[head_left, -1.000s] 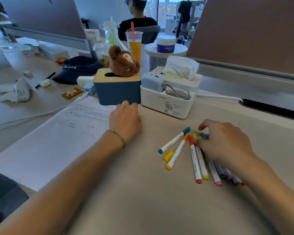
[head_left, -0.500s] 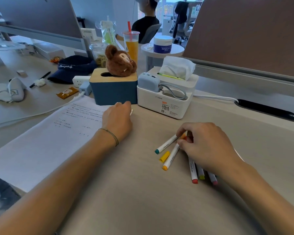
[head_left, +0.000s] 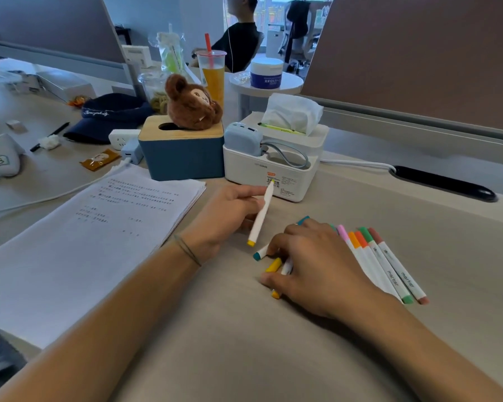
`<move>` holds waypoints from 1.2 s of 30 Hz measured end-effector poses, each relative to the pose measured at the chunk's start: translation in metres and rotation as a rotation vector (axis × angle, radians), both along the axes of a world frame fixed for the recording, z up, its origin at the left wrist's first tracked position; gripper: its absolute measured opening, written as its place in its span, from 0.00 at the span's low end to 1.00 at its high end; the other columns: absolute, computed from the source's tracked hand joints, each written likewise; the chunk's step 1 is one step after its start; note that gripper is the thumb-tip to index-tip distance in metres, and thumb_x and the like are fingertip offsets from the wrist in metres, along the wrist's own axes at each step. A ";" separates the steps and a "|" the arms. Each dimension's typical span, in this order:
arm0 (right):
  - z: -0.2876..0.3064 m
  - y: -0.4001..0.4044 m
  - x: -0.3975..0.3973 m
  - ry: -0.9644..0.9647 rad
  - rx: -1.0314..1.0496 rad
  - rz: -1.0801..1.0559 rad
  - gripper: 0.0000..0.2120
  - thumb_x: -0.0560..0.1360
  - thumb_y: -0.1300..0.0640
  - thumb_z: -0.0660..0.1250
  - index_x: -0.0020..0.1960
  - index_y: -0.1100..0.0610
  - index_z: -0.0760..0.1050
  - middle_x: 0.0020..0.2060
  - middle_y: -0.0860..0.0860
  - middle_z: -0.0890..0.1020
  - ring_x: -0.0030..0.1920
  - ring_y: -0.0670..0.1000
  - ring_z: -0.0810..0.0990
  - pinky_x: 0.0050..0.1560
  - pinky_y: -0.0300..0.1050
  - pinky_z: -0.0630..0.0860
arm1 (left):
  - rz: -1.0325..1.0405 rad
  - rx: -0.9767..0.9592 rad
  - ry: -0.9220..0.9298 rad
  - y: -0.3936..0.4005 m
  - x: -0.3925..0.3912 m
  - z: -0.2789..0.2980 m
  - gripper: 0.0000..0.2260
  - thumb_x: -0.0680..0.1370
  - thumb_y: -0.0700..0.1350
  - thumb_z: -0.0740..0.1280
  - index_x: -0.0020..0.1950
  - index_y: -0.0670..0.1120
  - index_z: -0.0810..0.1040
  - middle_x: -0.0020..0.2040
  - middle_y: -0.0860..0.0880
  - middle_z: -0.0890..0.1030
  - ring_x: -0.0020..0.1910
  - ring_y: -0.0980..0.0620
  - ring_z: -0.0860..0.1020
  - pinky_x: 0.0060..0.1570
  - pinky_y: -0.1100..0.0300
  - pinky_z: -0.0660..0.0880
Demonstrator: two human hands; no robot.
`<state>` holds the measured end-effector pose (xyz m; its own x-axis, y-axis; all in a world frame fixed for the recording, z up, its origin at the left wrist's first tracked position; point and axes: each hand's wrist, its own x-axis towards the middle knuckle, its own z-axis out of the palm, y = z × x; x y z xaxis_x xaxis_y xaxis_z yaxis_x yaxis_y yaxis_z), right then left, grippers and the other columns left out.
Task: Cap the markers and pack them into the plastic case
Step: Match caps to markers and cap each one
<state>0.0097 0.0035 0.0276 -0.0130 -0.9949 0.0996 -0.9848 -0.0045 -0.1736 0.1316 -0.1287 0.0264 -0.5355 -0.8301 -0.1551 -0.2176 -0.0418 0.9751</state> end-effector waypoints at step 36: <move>0.017 -0.007 -0.050 -0.871 -0.322 -0.271 0.05 0.78 0.59 0.72 0.49 0.51 0.86 0.41 0.46 0.86 0.44 0.44 0.84 0.42 0.33 0.80 | -0.234 -0.168 -0.009 0.028 0.003 0.002 0.14 0.80 0.37 0.68 0.61 0.52 0.81 0.42 0.49 0.79 0.35 0.52 0.79 0.39 0.63 0.77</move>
<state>-0.0398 -0.0034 0.0442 -0.4366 -0.8738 0.2142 -0.4864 0.0290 -0.8733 0.1344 -0.1005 0.0280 -0.7149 -0.6986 -0.0312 -0.2108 0.1727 0.9622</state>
